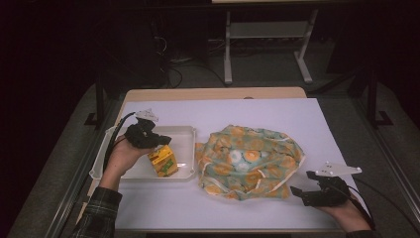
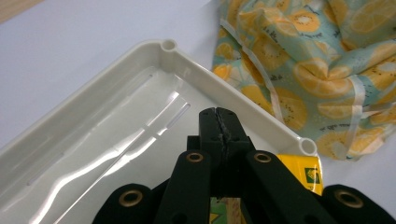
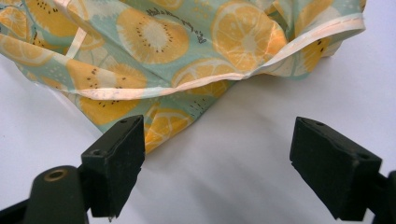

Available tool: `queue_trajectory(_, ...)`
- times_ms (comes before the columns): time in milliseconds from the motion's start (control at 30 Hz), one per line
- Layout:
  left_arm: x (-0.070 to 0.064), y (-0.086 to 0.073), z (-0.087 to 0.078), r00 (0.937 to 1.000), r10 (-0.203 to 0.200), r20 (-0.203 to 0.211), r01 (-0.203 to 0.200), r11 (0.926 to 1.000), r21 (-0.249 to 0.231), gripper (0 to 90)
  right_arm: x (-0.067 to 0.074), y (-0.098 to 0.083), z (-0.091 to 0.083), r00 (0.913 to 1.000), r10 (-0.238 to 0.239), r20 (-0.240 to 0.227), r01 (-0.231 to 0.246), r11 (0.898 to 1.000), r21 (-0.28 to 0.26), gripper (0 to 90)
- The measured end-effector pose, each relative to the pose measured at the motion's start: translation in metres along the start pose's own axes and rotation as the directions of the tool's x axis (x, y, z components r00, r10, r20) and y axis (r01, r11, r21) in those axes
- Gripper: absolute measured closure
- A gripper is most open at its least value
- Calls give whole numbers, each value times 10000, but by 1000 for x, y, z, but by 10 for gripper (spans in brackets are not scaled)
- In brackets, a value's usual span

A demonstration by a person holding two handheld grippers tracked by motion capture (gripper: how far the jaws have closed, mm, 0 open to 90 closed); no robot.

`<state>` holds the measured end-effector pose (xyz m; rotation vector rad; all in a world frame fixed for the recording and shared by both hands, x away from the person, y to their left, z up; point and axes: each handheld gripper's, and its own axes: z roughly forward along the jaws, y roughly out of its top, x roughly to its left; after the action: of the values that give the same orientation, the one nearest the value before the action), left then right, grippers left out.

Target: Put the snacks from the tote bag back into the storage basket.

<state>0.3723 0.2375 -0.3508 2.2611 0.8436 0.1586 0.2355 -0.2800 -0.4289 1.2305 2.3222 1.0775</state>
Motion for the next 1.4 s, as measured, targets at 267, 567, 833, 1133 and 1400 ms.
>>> queue_trajectory(267, -3, 0, 1, 9997, 148, 184, -151, 9997, 167, 899, 0, 0, 0, 10000, -13, 18, 13, 10000, -30, 174)
queue_trajectory(567, -8, 0, 0, 9988, 208, 433, -214, 9997, 130, 899, 0, 0, -1, 10000, -20, 23, 20, 10000, -21, 174)
queue_trajectory(833, -13, 0, 0, 9975, 261, 656, -275, 9994, 200, 899, 0, 0, -1, 10000, -15, 20, 15, 10000, -17, 174)
queue_trajectory(1133, -16, 0, -2, 9948, 436, 923, -469, 9983, 335, 899, 0, 0, -1, 10000, -34, 9, 34, 10000, -5, 174)
queue_trajectory(1400, -18, 0, 0, 9916, 510, 1191, -564, 9975, 426, 899, 0, 0, -1, 10000, -39, 17, 39, 10000, -15, 174)
